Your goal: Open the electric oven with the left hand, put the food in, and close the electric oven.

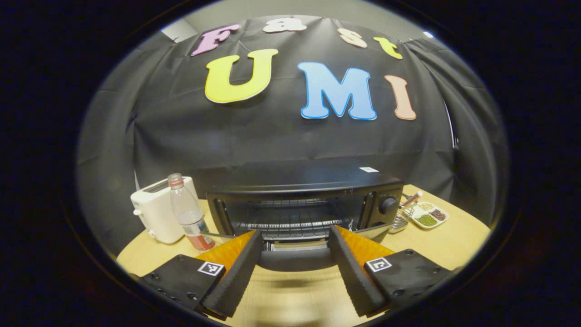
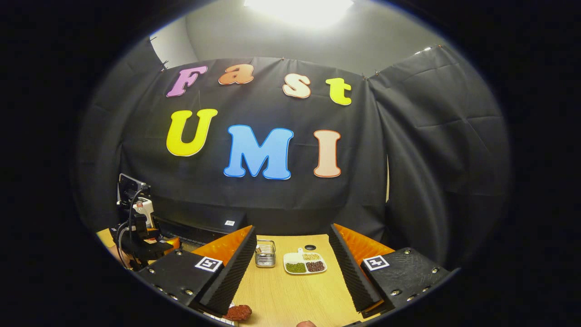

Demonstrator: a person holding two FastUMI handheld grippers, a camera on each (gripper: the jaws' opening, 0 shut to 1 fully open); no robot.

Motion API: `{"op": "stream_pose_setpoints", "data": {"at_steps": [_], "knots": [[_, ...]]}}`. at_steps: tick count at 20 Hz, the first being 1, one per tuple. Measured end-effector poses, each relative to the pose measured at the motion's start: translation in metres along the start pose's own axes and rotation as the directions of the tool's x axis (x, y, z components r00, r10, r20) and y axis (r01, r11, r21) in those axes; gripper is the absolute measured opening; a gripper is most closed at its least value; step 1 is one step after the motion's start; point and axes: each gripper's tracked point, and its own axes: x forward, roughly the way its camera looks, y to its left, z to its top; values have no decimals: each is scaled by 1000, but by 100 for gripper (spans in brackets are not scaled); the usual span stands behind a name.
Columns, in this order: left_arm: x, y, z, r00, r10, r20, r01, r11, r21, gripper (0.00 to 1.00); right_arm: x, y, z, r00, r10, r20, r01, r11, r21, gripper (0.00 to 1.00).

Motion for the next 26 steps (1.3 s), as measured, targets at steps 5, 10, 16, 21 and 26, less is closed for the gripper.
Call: {"op": "stream_pose_setpoints", "data": {"at_steps": [5,10,16,21,26], "knots": [[-17,-3,-25,999,9,-40,-9,1000,-8,100,-6,0,-1,1000,28,-10,-28,999,-16,97],[-30,-6,-54,997,10,-80,-10,1000,-4,98,-16,2,-11,998,48,-35,-49,998,-31,97],[-37,-9,-91,990,1,-144,-1,1000,1,98,-26,5,-28,993,67,-93,-70,997,-26,97],[-40,-11,-115,981,6,-192,-4,1000,11,99,-30,8,-36,989,80,-124,-86,995,-46,97],[-58,-12,-105,984,3,-179,-5,1000,-10,99,-33,22,-57,973,141,-182,-147,989,-20,97]]}}
